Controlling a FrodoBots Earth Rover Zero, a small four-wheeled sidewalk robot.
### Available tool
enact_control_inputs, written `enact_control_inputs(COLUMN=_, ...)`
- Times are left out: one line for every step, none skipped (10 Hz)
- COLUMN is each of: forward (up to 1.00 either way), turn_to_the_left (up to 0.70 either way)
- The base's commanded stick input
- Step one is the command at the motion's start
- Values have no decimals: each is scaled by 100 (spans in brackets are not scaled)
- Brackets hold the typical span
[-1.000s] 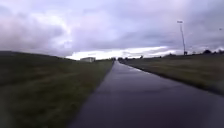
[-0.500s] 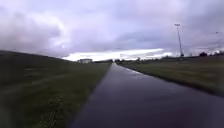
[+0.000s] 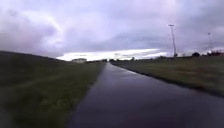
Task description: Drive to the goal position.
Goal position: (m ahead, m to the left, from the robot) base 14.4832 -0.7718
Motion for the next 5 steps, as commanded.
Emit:
enact_control_inputs(forward=70, turn_to_the_left=0)
enact_control_inputs(forward=70, turn_to_the_left=0)
enact_control_inputs(forward=70, turn_to_the_left=0)
enact_control_inputs(forward=70, turn_to_the_left=0)
enact_control_inputs(forward=70, turn_to_the_left=0)
